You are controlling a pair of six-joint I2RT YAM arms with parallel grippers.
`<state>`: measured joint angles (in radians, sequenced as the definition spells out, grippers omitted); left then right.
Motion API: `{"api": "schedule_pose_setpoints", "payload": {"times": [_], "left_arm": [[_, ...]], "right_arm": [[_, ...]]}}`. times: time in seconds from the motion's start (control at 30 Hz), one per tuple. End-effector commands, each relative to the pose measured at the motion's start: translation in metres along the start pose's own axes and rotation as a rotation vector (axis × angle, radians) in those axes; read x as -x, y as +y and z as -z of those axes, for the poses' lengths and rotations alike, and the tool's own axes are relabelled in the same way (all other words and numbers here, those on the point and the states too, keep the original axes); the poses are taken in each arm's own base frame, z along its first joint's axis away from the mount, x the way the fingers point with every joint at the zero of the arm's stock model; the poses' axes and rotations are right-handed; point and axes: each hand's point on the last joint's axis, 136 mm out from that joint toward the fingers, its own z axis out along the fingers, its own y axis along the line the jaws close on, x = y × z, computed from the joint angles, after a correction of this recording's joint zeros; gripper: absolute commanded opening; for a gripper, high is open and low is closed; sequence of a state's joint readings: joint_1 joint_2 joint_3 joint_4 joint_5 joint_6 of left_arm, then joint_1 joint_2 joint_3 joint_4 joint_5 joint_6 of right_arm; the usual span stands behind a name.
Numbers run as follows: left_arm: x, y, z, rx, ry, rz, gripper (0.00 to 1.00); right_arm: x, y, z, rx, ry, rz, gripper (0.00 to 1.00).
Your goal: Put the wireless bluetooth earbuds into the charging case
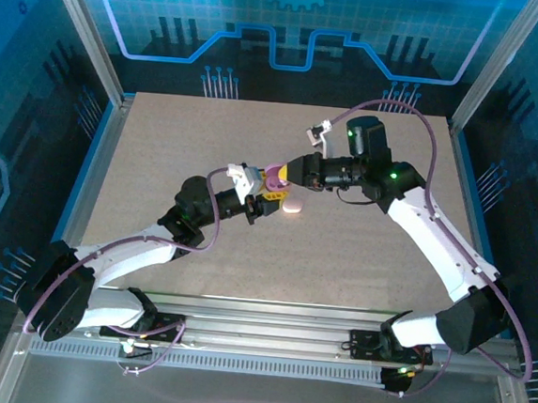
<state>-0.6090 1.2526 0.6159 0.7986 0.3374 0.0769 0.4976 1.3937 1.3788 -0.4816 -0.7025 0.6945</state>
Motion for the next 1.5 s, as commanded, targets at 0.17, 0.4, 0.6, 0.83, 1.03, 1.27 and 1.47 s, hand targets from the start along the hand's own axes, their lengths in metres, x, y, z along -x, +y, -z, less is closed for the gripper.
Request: {"api": "schedule_pose_setpoints", "payload": {"times": [0.17,0.4,0.6,0.83,1.03,1.27,1.47], "left_arm": [[0.015,-0.002,-0.003,-0.010,-0.051,-0.001,0.40],[0.016,-0.002,-0.005,-0.008,-0.054,-0.001,0.40],[0.018,-0.003,-0.006,-0.010,-0.060,-0.002,0.40],[0.021,-0.005,-0.008,-0.022,-0.071,0.000,0.40],[0.020,-0.006,-0.008,-0.022,-0.071,0.002,0.40],[0.022,-0.005,-0.006,-0.009,-0.074,-0.008,0.40],[0.021,-0.004,-0.005,-0.006,-0.072,-0.008,0.40]], "right_arm": [[0.000,0.014,-0.002,-0.063,-0.012,0.065,0.23],[-0.007,0.014,-0.013,-0.100,0.028,0.078,0.24],[-0.007,0.009,-0.017,-0.139,0.025,0.083,0.25],[-0.008,0.004,-0.020,-0.158,0.019,0.085,0.27],[-0.009,-0.003,-0.021,-0.195,0.029,0.073,0.27],[-0.011,-0.004,-0.011,-0.243,0.018,0.089,0.30],[-0.014,-0.002,-0.004,-0.261,0.025,0.097,0.32]]}}
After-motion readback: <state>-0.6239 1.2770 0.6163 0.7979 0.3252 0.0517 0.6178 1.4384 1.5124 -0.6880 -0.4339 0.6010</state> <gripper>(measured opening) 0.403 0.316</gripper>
